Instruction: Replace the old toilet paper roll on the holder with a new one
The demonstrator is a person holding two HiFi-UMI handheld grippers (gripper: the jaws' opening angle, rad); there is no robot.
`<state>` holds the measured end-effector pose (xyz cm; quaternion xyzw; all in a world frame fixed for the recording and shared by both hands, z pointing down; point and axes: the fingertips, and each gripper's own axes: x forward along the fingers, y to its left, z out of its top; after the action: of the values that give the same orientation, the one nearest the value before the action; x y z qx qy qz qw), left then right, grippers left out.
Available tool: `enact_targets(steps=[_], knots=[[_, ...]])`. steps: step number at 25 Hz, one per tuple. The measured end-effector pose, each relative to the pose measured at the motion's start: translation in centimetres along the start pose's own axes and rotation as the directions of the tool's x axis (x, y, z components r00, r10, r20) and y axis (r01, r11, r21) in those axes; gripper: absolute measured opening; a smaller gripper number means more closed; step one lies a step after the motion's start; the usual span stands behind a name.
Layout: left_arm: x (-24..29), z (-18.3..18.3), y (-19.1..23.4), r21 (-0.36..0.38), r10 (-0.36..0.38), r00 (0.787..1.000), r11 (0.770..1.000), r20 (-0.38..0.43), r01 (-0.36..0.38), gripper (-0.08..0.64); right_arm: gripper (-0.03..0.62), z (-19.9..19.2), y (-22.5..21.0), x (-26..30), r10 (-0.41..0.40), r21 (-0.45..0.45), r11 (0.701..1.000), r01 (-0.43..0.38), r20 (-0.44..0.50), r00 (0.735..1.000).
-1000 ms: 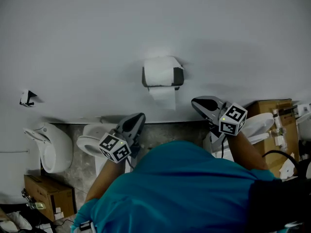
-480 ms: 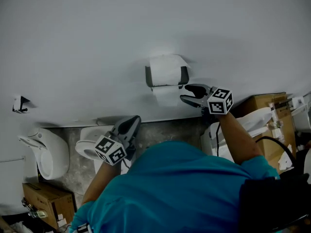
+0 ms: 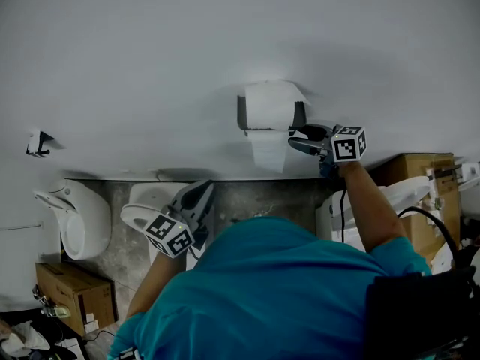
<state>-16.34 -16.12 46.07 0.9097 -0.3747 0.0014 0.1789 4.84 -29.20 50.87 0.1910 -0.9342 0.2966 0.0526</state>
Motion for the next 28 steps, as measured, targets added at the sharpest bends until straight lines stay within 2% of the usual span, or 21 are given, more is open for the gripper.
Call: enact_targets(steps=[7, 14, 17, 20, 28], knots=[[0.2, 0.1, 0.1, -0.006, 0.011, 1.0, 1.0, 0.004, -0.011, 0.008, 0.299, 0.6, 0.5, 2.8, 0.093, 0.05, 0.994, -0.093, 0.003, 0.996], [0.0, 0.1, 0.5, -0.013, 0.033, 0.999, 0.999, -0.002, -0.033, 0.008, 0.297, 0.5, 0.5, 4.4, 0.145, 0.096, 0.985, -0.143, -0.012, 0.989], [-0.2, -0.1, 0.7, -0.014, 0.034, 0.999, 0.999, 0.005, -0.033, 0.008, 0.268, 0.6, 0.8, 4.7, 0.165, 0.111, 0.98, -0.162, -0.011, 0.986], [-0.3, -0.2, 0.9, -0.017, 0.036, 0.999, 0.999, 0.003, -0.036, 0.008, 0.199, 0.6, 0.7, 4.9, 0.168, 0.122, 0.979, -0.166, -0.007, 0.986], [-0.3, 0.1, 1.1, -0.016, 0.042, 0.999, 0.999, -0.005, -0.043, 0.008, 0.172, 0.7, 0.8, 4.4, 0.19, 0.12, 0.974, -0.19, 0.012, 0.982]])
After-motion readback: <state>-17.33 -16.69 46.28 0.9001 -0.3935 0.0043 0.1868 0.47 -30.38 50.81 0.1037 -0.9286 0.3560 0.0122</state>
